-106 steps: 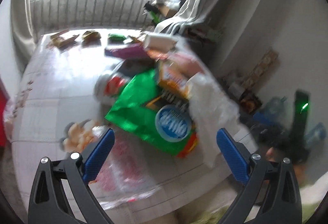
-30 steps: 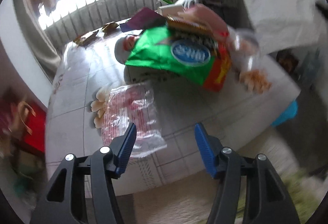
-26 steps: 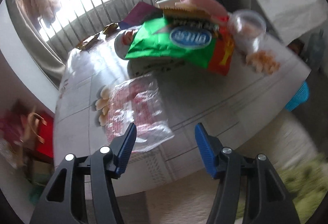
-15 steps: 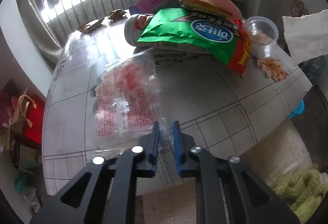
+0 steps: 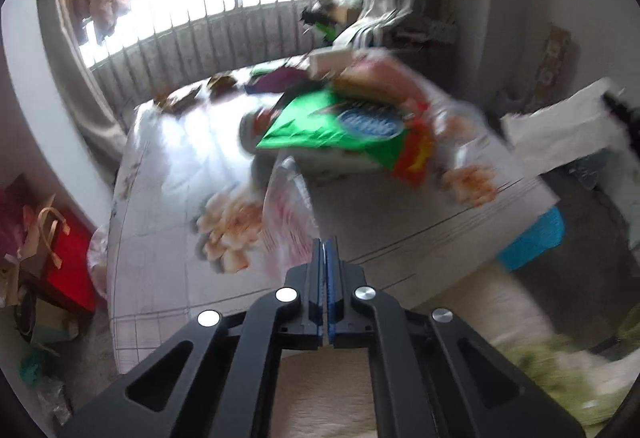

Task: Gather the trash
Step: 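Lift plastic bag with left tool while right tool carries tissue toward blue wastebasket, then open right tool over wastebasket dropping tissue while left tool drops plastic bag in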

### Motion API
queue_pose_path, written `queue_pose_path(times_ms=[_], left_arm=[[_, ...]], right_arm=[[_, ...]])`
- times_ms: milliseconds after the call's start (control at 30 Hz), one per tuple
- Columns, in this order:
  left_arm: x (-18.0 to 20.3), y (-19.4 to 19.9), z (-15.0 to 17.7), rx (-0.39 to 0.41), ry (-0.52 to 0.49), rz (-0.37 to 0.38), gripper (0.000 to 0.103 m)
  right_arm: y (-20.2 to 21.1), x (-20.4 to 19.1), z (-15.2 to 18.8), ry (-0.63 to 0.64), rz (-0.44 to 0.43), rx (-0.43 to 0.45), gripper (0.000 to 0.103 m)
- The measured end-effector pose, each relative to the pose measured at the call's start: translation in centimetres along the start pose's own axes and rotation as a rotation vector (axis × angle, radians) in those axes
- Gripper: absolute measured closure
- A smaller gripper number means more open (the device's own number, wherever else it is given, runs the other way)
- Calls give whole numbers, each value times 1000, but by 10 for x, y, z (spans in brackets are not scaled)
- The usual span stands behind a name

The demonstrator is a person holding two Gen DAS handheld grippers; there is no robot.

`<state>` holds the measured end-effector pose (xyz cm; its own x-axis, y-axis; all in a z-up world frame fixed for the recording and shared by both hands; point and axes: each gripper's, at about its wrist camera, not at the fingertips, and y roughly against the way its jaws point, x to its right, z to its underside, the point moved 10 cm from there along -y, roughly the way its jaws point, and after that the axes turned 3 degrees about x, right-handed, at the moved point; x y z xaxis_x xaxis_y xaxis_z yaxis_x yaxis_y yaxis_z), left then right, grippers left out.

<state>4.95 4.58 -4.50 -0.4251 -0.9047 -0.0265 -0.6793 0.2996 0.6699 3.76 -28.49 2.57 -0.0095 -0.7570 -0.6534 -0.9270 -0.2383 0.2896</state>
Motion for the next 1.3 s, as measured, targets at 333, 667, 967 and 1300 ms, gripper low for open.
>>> queue_pose_path(times_ms=[333,667,967,1300], left_arm=[[111,22,-46,3,-85,330,103],[245,-3,-91,-16,-182,692,103],[345,-134,-102,-147,-196,811,103],[415,-203,-100,-260,-102,875,103]], right_arm=[[41,65,-18,-99,102,94,103],[81,156,-21,-210,313,161,103],[84,225,-21,-297,455,167,103],[65,287,-16,-362,567,115,103]])
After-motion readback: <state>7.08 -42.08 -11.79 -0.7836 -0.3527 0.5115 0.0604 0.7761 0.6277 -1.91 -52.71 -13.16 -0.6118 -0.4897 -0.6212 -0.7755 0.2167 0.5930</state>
